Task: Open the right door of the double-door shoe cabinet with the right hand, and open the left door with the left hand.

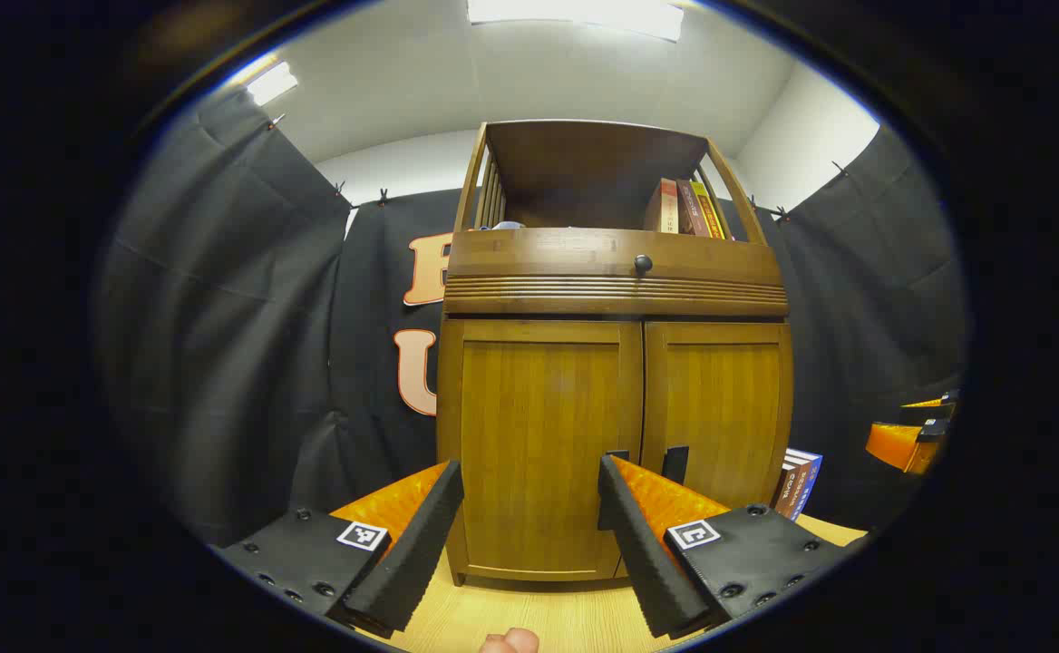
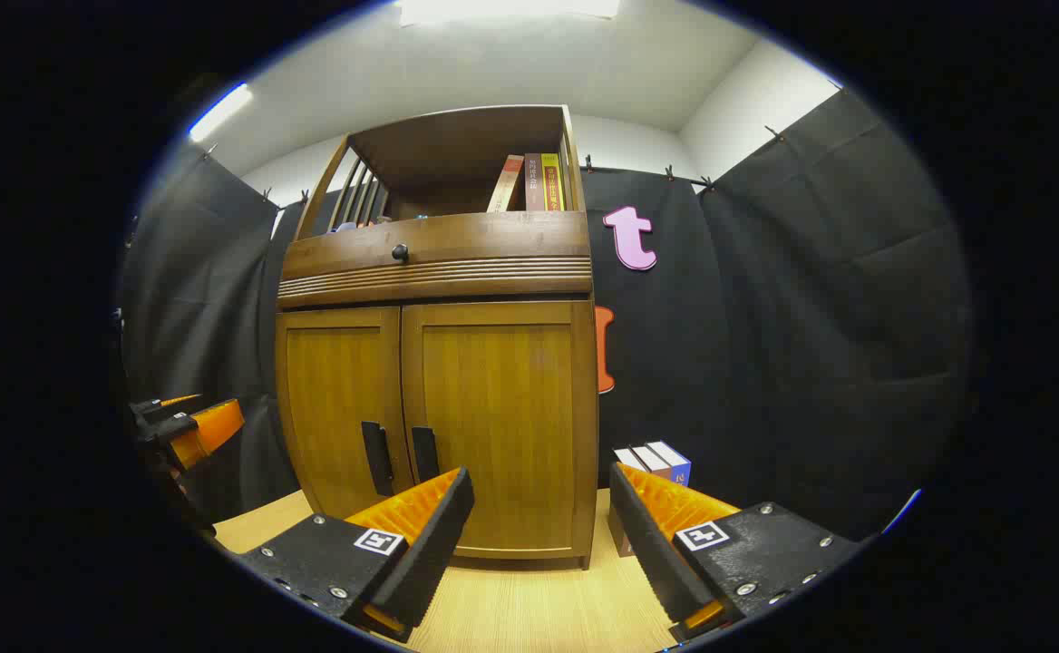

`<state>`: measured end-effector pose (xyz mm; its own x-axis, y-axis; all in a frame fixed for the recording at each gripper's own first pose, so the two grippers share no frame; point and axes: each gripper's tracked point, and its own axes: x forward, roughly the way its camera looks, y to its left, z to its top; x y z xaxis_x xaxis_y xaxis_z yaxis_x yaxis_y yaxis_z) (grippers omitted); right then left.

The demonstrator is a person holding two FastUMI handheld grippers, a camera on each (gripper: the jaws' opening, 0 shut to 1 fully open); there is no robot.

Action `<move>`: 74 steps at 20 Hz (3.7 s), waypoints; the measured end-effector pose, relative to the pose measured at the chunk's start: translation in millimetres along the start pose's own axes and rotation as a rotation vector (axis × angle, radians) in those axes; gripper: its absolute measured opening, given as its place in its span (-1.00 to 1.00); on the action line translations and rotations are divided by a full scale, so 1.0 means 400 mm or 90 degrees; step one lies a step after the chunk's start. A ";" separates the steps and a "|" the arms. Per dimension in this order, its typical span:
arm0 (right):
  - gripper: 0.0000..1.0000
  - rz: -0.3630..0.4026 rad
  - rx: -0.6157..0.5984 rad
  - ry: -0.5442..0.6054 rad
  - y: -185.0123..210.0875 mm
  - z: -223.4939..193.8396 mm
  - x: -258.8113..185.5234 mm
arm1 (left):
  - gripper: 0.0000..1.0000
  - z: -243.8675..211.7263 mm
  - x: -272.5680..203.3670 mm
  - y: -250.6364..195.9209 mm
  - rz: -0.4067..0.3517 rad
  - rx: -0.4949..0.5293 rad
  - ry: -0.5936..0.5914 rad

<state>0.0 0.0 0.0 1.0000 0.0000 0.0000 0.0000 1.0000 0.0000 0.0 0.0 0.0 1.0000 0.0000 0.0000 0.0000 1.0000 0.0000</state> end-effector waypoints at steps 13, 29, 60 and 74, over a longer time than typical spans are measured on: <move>0.87 0.001 -0.005 0.001 0.009 -0.006 0.003 | 0.92 -0.009 -0.009 0.019 0.007 0.009 0.006; 0.87 0.128 -0.022 -0.001 0.242 -0.036 0.278 | 0.93 0.003 -0.034 0.054 0.031 0.032 0.004; 0.04 0.125 0.020 0.044 0.428 -0.259 0.593 | 0.93 0.012 -0.075 0.104 0.042 0.026 -0.007; -0.46 0.168 0.033 0.058 0.385 -0.266 0.435 | 0.93 0.012 -0.135 0.082 0.035 0.026 0.002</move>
<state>174.0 154.0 -106.5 0.9611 0.2633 -0.0832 -0.2586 0.9639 0.0636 -54.1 32.7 5.0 0.9985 0.0553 -0.0018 -0.0552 0.9976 0.0416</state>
